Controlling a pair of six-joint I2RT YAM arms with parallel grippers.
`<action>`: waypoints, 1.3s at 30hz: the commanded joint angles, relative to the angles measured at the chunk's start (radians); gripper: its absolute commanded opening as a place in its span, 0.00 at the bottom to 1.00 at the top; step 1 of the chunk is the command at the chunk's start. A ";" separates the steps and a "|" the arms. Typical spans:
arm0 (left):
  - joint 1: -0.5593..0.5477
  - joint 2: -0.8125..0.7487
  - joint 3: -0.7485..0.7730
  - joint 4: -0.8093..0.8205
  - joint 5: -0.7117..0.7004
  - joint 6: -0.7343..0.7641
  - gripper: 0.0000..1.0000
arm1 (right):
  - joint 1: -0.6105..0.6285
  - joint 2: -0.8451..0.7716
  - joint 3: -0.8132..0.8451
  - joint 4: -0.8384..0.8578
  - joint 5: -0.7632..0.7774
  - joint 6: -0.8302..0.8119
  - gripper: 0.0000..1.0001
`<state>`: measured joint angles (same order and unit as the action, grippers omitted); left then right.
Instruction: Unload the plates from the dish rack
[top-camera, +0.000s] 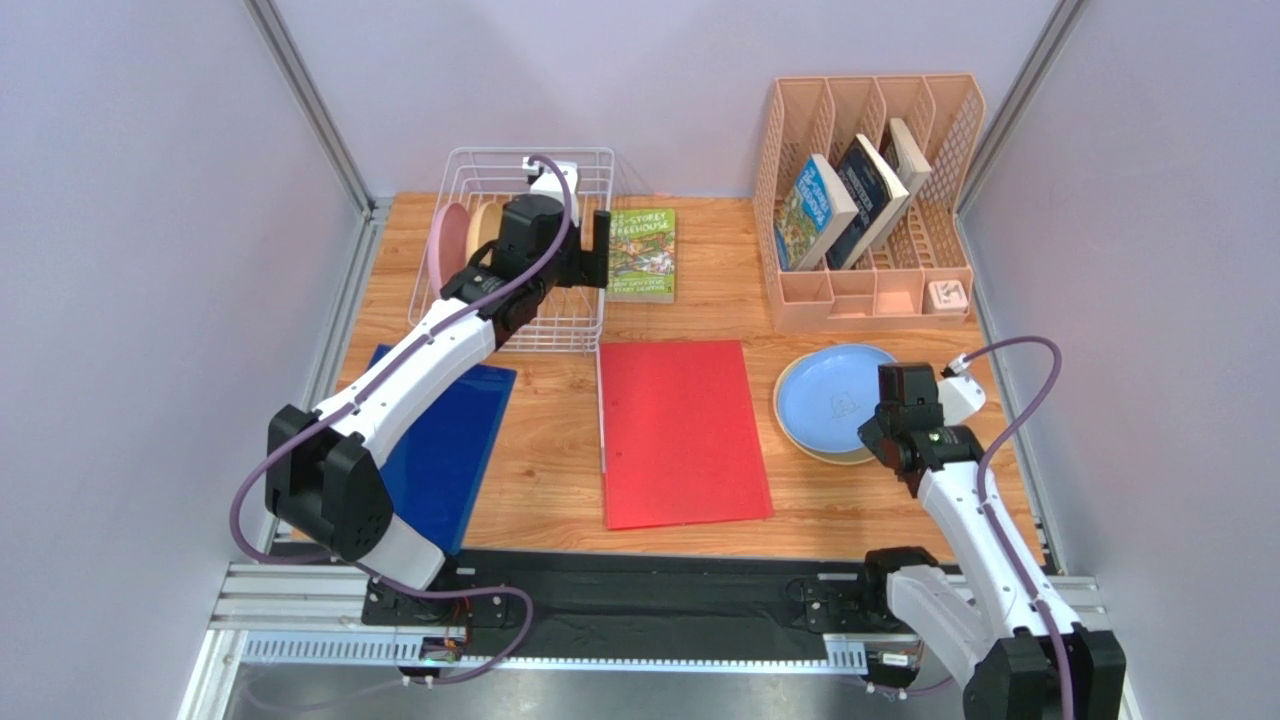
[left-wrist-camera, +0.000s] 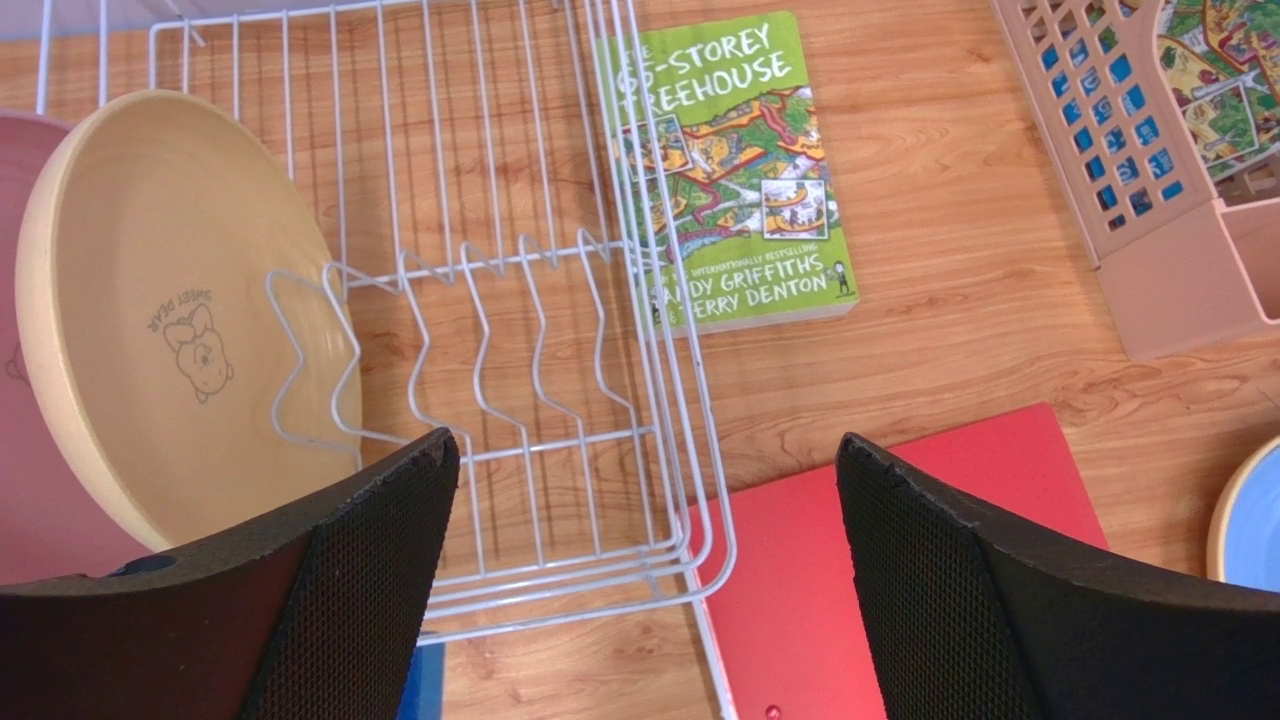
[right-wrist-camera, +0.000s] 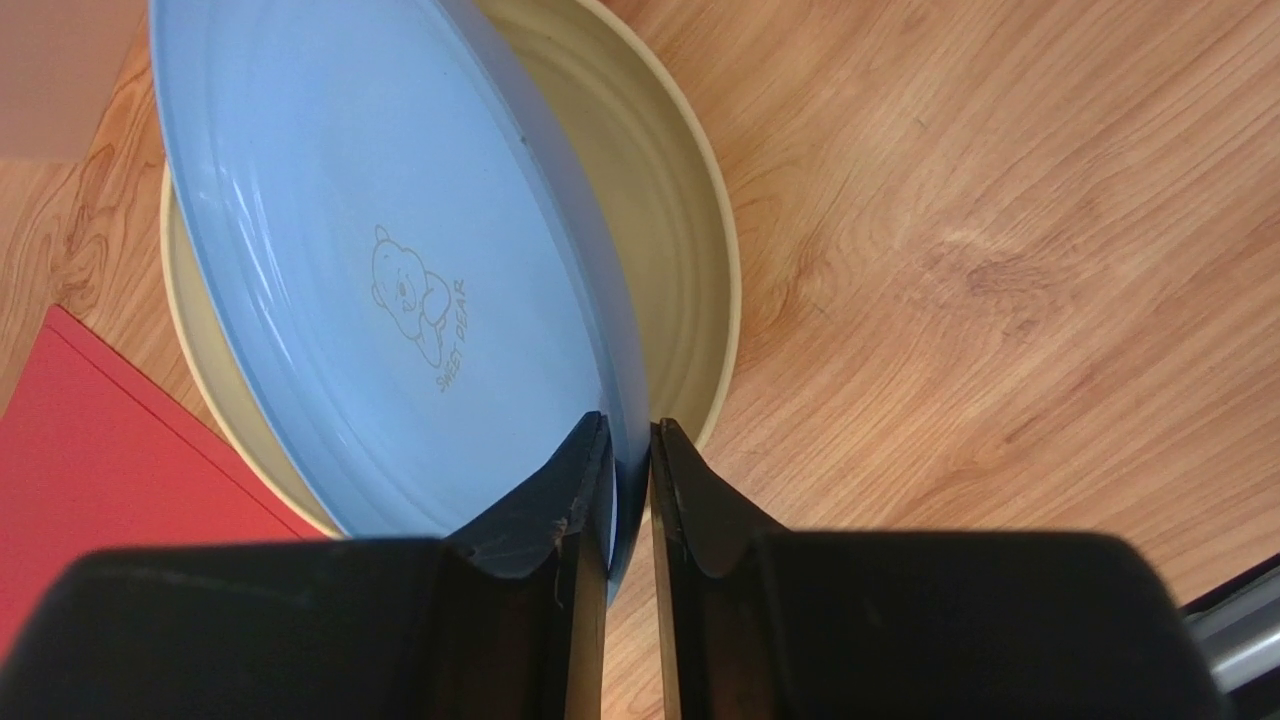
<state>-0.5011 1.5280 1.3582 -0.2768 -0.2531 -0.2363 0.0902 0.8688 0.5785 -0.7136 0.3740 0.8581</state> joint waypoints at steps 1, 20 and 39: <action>0.016 0.001 0.007 0.002 0.003 -0.011 1.00 | 0.002 0.018 0.009 0.062 -0.067 -0.010 0.20; 0.145 -0.017 -0.027 -0.004 -0.026 0.002 1.00 | 0.002 0.058 0.205 0.150 -0.052 -0.215 0.76; 0.179 0.167 0.001 0.116 -0.460 0.132 0.87 | 0.003 0.461 0.478 0.261 -0.288 -0.357 0.75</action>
<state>-0.3256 1.6569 1.3308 -0.2043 -0.6266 -0.1352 0.0902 1.3193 1.0016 -0.4961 0.1181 0.5377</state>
